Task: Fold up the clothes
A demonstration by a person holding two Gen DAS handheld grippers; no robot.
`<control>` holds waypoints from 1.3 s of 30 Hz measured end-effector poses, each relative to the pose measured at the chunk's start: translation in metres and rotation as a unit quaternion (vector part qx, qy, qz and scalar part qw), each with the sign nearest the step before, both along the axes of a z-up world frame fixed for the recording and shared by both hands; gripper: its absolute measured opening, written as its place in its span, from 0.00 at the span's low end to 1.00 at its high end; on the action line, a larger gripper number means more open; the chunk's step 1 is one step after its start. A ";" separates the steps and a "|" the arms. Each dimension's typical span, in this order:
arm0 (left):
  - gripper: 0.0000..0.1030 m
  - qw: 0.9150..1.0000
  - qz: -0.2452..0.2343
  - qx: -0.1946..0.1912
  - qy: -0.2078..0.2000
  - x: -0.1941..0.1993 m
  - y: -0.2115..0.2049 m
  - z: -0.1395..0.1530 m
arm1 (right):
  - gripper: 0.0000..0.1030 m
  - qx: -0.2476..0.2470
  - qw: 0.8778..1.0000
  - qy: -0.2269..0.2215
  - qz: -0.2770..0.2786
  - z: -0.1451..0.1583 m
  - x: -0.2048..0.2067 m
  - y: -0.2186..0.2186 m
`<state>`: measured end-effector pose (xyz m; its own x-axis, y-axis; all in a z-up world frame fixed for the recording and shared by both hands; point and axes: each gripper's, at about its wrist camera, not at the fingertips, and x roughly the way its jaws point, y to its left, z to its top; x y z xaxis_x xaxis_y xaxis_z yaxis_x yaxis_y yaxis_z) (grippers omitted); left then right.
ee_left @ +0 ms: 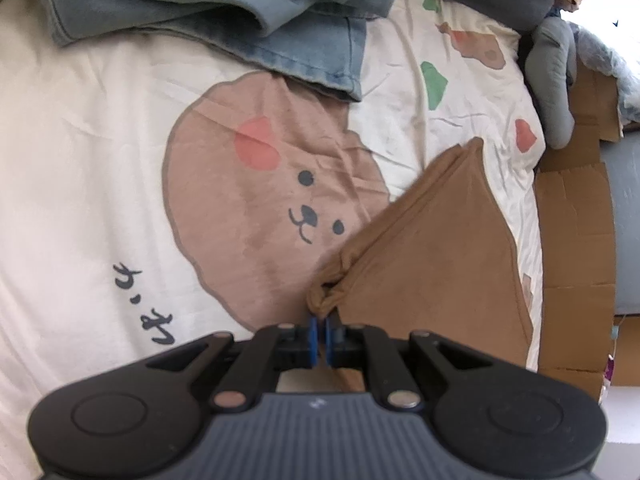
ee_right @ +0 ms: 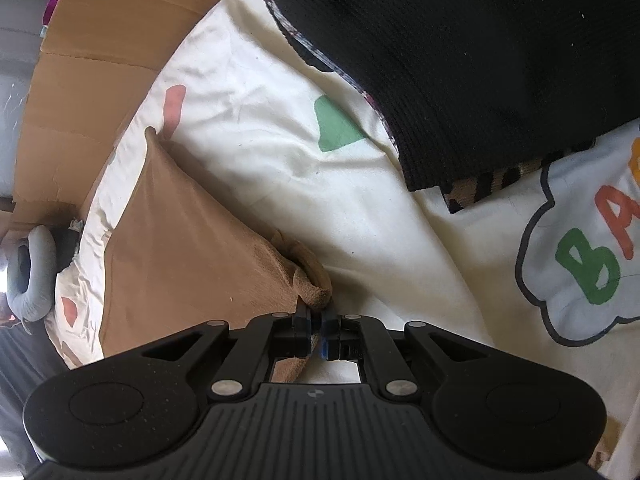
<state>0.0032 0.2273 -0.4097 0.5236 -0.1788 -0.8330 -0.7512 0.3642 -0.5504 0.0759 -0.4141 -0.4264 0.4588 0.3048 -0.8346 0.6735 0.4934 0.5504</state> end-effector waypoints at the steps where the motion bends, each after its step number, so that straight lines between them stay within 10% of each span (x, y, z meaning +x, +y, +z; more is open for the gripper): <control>1: 0.04 1.000 -0.001 0.001 -0.001 0.000 0.000 0.001 | 0.03 -0.001 1.000 -0.001 0.006 0.003 0.001 0.000; 26: 0.05 0.999 -0.007 -0.005 -0.033 -0.008 -0.001 -0.002 | 0.05 -0.092 0.990 -0.047 0.092 0.089 0.004 0.016; 30: 0.05 0.999 0.009 -0.015 -0.040 -0.010 -0.002 -0.006 | 0.40 -0.111 0.983 -0.066 0.130 0.116 0.023 0.031; 39: 0.05 0.999 0.004 -0.019 -0.047 -0.016 -0.003 -0.013 | 0.42 -0.105 0.967 -0.085 0.218 0.126 0.058 0.079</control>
<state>-0.0131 0.2243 -0.4226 0.6008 -0.2054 -0.7726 -0.6980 0.3364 -0.6322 0.1343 -0.3351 -0.3001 0.4601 0.3325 -0.8232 0.2857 0.8225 0.4919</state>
